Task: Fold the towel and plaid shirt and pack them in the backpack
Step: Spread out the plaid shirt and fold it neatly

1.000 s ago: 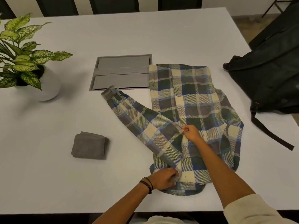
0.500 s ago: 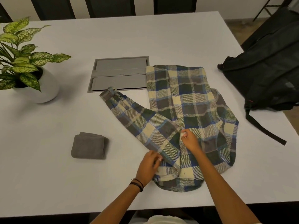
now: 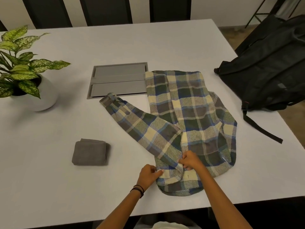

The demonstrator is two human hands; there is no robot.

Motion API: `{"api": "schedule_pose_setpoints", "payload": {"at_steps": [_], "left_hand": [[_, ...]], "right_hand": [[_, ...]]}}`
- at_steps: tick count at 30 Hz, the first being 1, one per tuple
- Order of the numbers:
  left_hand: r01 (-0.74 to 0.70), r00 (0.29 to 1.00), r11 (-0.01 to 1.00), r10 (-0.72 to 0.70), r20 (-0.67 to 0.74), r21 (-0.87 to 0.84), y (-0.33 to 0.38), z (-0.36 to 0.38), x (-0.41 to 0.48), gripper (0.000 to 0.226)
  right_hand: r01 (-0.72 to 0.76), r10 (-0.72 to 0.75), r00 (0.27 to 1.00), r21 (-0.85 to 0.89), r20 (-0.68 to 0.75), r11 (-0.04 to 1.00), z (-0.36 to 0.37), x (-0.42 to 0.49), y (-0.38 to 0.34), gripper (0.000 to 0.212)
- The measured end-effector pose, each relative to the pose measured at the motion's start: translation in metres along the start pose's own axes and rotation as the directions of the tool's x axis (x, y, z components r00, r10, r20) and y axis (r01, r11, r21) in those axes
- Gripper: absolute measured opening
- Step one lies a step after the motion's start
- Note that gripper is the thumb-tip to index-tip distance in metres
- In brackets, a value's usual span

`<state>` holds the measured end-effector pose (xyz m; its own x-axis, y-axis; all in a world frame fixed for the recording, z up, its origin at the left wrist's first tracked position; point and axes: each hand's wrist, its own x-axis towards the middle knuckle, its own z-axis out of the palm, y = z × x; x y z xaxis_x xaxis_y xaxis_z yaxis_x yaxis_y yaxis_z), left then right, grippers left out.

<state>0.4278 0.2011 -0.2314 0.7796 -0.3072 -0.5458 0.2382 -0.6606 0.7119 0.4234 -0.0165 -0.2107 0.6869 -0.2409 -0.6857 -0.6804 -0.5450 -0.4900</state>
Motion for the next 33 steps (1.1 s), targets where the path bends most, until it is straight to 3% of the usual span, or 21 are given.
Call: {"api": "schedule_pose_setpoints", "payload": {"at_steps": [7,12,17,24,30,33], "left_hand": [[0.027,0.999,1.0,-0.027,0.034,0.005,-0.001,-0.002,0.006,0.025],[0.146,0.976,0.977,-0.117,0.182,-0.155,-0.006,-0.01,0.007,0.011],[0.18,0.948,0.972,-0.13,0.289,-0.153,-0.015,-0.013,0.006,0.008],[0.233,0.936,0.959,-0.177,0.305,-0.158,-0.016,-0.015,0.002,0.024],[0.243,0.935,0.935,-0.155,0.319,-0.257,-0.019,-0.029,0.005,0.012],[0.23,0.953,0.92,-0.146,0.265,-0.318,-0.019,-0.043,0.009,0.01]], "right_hand": [[0.072,-0.071,0.997,-0.041,0.029,0.997,0.002,-0.001,0.001,0.047],[0.108,-0.11,0.991,0.027,0.072,0.994,0.001,-0.006,0.006,0.047],[0.141,-0.142,0.98,0.022,0.136,0.99,-0.001,-0.012,0.008,0.044],[0.138,-0.143,0.989,-0.146,-0.024,0.98,0.021,-0.005,0.019,0.041],[0.132,-0.13,0.991,-0.089,0.026,0.987,0.008,-0.004,0.01,0.041],[0.115,-0.119,0.991,-0.067,-0.059,0.991,0.003,0.001,0.006,0.037]]}}
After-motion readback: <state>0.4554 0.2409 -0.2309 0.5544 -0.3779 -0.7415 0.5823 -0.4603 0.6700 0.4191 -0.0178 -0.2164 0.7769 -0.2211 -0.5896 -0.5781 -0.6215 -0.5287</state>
